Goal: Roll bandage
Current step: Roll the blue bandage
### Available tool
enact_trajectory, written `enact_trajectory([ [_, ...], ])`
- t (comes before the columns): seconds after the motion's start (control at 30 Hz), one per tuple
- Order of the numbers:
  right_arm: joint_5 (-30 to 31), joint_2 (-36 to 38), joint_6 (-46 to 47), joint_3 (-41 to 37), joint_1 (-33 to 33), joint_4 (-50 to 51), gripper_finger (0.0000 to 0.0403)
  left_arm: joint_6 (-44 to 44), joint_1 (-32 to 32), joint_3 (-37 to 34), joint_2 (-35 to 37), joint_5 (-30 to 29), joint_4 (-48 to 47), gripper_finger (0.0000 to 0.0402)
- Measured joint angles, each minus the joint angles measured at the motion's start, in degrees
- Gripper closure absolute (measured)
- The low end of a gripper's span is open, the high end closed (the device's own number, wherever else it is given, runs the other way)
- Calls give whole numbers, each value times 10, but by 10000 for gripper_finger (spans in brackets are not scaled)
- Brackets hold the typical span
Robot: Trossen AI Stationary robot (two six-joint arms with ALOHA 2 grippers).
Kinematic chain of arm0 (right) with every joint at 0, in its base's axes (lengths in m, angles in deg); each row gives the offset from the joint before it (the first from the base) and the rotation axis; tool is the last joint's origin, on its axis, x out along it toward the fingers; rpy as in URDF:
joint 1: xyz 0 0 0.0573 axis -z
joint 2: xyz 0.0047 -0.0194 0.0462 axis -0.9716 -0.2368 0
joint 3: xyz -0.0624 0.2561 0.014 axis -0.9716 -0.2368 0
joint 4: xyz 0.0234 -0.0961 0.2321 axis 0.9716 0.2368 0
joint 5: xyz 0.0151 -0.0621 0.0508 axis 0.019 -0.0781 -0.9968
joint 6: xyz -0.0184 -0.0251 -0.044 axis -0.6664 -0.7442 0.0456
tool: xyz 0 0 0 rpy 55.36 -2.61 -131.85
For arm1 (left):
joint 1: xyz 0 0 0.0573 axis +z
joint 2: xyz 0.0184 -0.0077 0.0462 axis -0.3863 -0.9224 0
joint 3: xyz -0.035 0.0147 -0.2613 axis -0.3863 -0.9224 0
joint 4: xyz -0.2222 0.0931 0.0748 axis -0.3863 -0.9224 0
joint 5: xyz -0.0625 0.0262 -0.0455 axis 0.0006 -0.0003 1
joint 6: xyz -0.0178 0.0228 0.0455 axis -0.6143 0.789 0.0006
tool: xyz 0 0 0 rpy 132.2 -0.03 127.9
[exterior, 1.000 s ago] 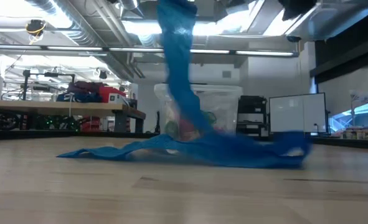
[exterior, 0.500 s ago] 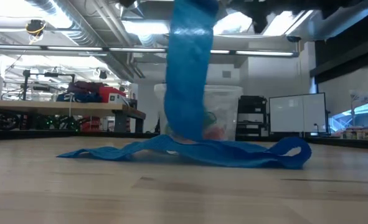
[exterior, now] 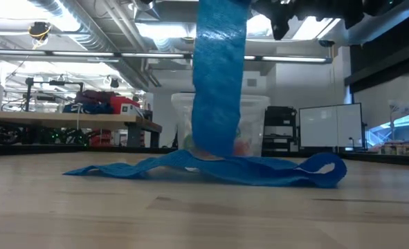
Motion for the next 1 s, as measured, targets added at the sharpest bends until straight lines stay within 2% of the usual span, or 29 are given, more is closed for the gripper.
enact_trajectory([
  [0.17,-5,-3,17,0,7,-23,189,-8,-4,0,0,0,-2,401],
  [0.33,-34,-29,36,0,-17,-69,189,-12,-3,0,0,2,-3,401],
  [0.73,-25,-65,32,0,-23,-122,191,-16,7,0,2,13,-2,401],
  [0.87,-28,-79,29,0,-22,-133,222,-20,9,0,2,15,-2,401],
  [1.0,-57,-85,15,-1,-22,-132,293,-21,9,0,2,20,-2,401],
])
